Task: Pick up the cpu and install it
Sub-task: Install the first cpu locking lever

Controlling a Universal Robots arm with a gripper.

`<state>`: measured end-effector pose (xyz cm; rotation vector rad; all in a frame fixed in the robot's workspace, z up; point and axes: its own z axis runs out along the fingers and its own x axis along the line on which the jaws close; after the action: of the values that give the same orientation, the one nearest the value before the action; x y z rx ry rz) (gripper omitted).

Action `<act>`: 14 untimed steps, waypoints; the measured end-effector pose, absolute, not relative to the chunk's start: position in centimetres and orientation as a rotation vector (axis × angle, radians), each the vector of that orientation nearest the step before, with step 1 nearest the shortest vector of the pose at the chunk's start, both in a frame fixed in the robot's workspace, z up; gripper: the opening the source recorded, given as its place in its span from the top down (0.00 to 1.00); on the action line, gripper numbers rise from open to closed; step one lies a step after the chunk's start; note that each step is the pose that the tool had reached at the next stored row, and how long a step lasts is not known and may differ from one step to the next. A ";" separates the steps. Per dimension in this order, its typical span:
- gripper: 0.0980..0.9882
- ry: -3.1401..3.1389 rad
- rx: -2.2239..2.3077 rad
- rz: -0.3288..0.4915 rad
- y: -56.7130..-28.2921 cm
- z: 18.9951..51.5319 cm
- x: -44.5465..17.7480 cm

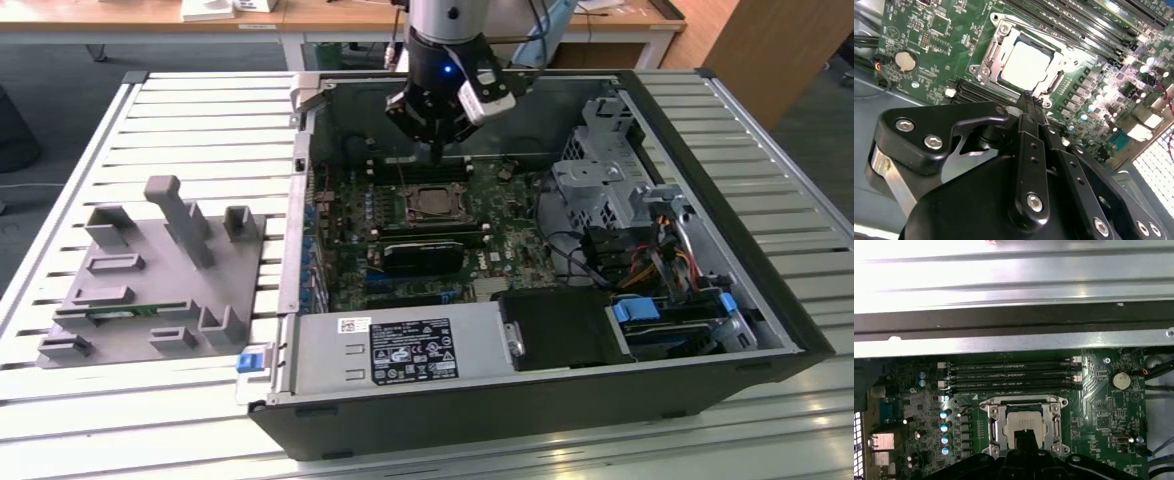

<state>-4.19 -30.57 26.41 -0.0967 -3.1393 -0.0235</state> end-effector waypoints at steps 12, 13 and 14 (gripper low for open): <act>0.99 -3.139 -0.097 -0.034 -30.6 26.4 -6.9; 0.99 -3.139 -0.097 -0.050 -30.6 26.3 -7.1; 0.99 -3.138 -0.097 -0.068 -30.6 26.3 -7.2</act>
<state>-7.20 -30.57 26.34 -0.0970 -3.1378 -0.0682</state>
